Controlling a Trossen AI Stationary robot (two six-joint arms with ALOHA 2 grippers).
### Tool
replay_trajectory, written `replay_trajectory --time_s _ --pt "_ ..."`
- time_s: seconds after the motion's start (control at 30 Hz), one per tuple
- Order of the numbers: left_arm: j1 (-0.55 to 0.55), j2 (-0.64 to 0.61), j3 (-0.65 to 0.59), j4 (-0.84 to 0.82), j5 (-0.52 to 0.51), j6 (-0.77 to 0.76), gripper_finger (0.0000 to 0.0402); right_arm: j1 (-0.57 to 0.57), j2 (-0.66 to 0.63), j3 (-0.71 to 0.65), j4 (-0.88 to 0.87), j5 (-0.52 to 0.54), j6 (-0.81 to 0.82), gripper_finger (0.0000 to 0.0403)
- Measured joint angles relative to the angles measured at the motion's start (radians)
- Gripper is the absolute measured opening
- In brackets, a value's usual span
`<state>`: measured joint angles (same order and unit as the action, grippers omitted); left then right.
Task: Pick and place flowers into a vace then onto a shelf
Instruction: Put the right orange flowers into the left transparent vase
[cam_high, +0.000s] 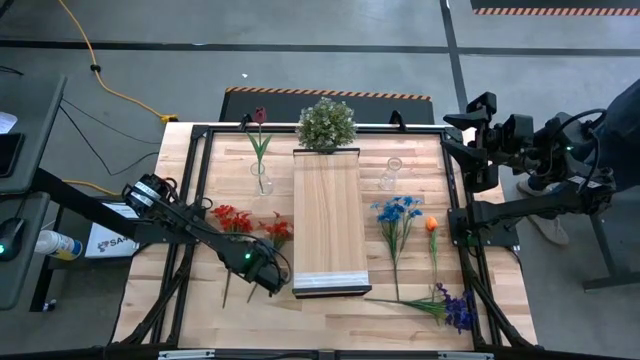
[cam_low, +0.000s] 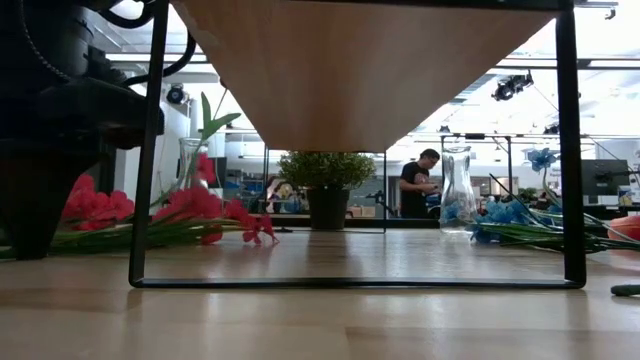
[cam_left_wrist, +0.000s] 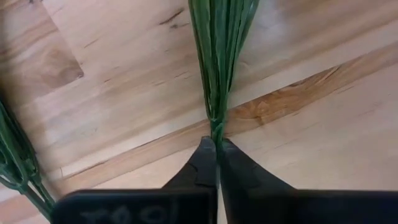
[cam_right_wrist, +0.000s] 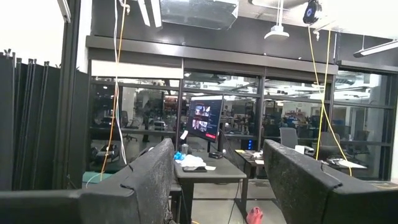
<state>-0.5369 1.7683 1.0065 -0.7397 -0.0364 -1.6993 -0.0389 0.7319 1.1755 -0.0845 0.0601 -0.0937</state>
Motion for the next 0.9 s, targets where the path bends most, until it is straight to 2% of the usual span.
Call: replay_trajectory --time_s 0.3,0.9 --pt "0.000 0.001 0.000 -0.002 0.000 -0.081 0.0034 0.000 0.000 0.000 0.000 0.000 0.000 0.0236" --pt "0.000 -0.018 0.028 0.023 -0.034 -0.111 0.0031 0.000 0.000 0.000 0.000 0.000 0.000 0.0236"
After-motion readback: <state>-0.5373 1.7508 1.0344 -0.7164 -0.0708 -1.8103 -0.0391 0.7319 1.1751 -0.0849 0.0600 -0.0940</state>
